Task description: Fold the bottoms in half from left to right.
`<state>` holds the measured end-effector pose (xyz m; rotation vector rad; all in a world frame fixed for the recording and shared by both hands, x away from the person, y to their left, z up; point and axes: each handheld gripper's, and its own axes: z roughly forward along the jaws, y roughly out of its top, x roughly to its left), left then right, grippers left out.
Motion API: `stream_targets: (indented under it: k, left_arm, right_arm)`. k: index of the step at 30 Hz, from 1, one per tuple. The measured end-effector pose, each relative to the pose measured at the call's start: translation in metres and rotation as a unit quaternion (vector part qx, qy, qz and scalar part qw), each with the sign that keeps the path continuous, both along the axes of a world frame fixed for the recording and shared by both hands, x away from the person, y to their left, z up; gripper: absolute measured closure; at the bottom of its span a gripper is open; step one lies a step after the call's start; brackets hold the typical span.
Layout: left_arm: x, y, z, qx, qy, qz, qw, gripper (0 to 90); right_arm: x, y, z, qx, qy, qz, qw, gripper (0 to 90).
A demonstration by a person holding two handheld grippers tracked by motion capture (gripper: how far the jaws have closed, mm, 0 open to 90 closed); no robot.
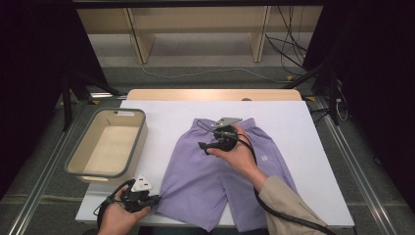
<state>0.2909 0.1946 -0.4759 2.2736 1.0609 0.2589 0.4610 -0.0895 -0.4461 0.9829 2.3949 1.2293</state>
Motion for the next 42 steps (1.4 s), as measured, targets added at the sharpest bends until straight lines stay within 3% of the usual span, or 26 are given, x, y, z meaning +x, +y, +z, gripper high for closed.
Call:
stream_targets:
  k: [12,18,25,31,37,42]
  left_arm:
    - [-0.001,0.0,0.001,-0.006,-0.004,-0.004,1.0,89.0]
    - [-0.002,0.0,0.001,-0.009,-0.005,-0.007,0.9999,89.0]
    - [-0.002,-0.001,0.0,-0.003,-0.006,-0.013,0.9999,89.0]
    - [-0.003,-0.003,-0.001,-0.004,0.0,-0.016,0.9999,89.0]
    - [-0.003,-0.003,-0.001,-0.002,-0.001,-0.021,0.9998,89.0]
    - [-0.003,-0.003,-0.001,-0.002,0.0,-0.021,0.9998,89.0]
  right_arm:
    - [0.052,0.038,-0.002,-0.018,0.019,-0.01,0.9996,26.0]
    - [0.07,0.052,-0.006,-0.013,0.023,-0.022,0.9994,26.7]
    - [0.085,0.066,-0.018,-0.044,0.052,-0.035,0.9971,26.1]
    - [0.091,0.071,-0.028,-0.051,0.067,-0.057,0.9948,26.4]
    - [0.094,0.076,-0.038,-0.075,0.063,-0.072,0.9926,27.9]
    - [0.093,0.084,-0.044,-0.093,0.038,-0.082,0.9915,27.6]
